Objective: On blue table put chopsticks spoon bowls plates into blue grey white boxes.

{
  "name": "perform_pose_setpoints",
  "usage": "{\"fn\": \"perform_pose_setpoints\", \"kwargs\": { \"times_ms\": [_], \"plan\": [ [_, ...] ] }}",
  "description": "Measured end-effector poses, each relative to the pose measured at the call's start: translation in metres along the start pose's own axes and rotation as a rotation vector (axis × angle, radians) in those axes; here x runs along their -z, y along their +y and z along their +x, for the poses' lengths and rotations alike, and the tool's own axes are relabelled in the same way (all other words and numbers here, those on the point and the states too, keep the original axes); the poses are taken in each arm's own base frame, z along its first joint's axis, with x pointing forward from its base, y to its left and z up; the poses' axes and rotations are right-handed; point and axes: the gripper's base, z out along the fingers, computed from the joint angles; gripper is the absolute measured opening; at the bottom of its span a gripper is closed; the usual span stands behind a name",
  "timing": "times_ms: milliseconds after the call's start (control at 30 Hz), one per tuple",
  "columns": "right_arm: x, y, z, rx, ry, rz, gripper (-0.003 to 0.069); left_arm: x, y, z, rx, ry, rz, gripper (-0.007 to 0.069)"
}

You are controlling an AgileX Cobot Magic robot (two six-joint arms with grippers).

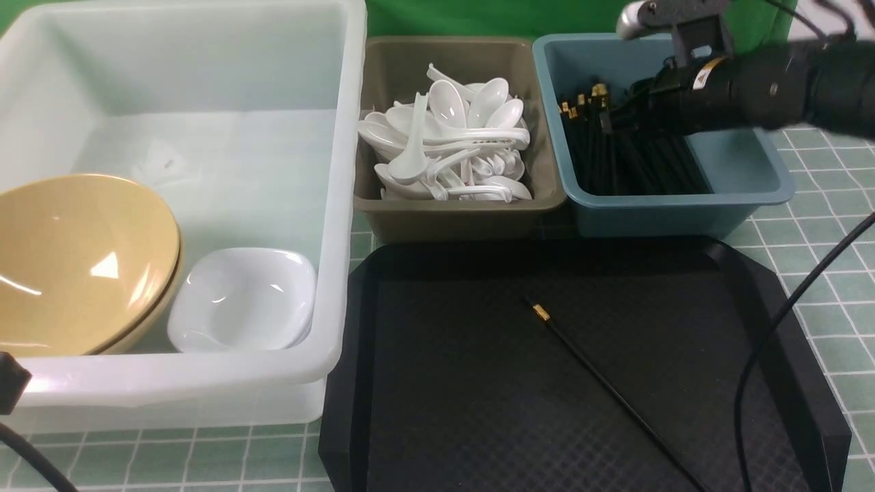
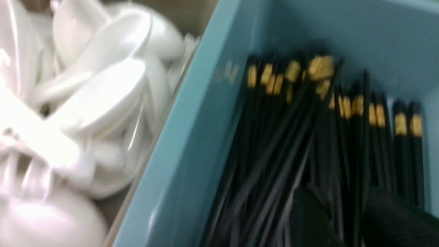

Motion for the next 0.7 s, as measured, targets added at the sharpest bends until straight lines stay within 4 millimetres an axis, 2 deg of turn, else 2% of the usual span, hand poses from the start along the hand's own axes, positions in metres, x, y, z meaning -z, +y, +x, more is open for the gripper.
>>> {"fn": "perform_pose_setpoints", "kwargs": {
  "times_ms": [133,167,233,267,300,333,433,467,567,667,700],
  "plan": [
    [0.033,0.004,-0.011,-0.025,0.196,-0.05,0.03,0.0,0.0,0.0,0.0,0.0,0.0,0.0003],
    [0.045,0.013,-0.005,-0.007,0.315,-0.096,0.0302,0.0,0.0,0.0,0.0,0.0,0.0,0.0003],
    [0.051,0.031,0.011,0.043,0.459,-0.165,0.0302,0.0,0.0,0.0,0.0,-0.002,0.0,0.0003],
    [0.051,0.033,0.013,0.048,0.473,-0.171,0.0302,0.0,0.0,0.0,0.0,-0.002,0.0,0.0003],
    [0.05,0.045,0.026,0.074,0.542,-0.202,0.0302,0.0,0.0,0.0,0.0,-0.003,0.001,0.0003],
    [0.047,0.066,0.049,0.123,0.642,-0.24,0.0302,0.0,0.0,0.0,0.0,-0.003,0.001,0.0003],
    [0.042,0.101,0.09,0.229,0.741,-0.274,0.0303,0.0,0.0,0.0,0.0,-0.003,0.001,0.0003],
    [0.041,0.107,0.097,0.258,0.741,-0.273,0.0303,0.0,0.0,0.0,0.0,-0.003,0.001,0.0003],
    [0.035,0.12,0.117,0.328,0.716,-0.264,0.0304,0.0,0.0,0.0,0.0,-0.003,0.001,0.0003],
    [0.028,0.12,0.124,0.335,0.696,-0.255,0.0297,0.0,0.0,0.0,0.0,-0.003,0.001,0.0003],
    [0.023,0.12,0.13,0.345,0.701,-0.246,0.0273,0.0,0.0,0.0,0.0,-0.003,0.001,0.0003]
  ]
}}
